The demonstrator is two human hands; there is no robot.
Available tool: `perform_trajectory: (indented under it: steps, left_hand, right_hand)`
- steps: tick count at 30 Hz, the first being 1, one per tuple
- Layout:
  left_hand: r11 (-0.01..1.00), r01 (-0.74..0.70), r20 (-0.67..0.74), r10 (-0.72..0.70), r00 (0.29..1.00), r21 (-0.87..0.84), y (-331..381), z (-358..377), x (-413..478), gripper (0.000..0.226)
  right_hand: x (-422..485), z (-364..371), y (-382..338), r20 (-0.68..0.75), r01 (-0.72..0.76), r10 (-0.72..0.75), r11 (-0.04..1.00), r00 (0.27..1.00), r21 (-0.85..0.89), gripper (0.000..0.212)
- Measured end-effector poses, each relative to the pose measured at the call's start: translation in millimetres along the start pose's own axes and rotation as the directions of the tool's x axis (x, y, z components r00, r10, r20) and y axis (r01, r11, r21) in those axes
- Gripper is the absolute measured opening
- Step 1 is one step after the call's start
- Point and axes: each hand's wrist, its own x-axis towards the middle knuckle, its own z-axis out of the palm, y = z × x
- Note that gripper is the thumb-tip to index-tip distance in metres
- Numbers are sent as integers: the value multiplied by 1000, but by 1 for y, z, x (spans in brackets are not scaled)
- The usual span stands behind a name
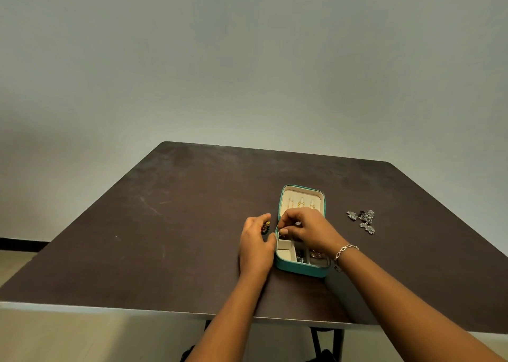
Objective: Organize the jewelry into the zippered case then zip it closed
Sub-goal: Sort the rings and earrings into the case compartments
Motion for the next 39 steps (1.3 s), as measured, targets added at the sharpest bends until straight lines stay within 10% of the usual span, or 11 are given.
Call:
perform_trajectory:
  steps: [21, 39]
  left_hand:
    - [1000, 11, -1, -11, 1000, -14, 1, 1, 1, 40]
    - [996, -22, -90, 14, 996, -83, -1, 0, -1, 31]
  right_hand:
    - [5, -8, -3, 115, -28, 30, 999, 993, -22, 14]
    - [3, 5, -6, -205, 6, -29, 994, 978, -114, 8]
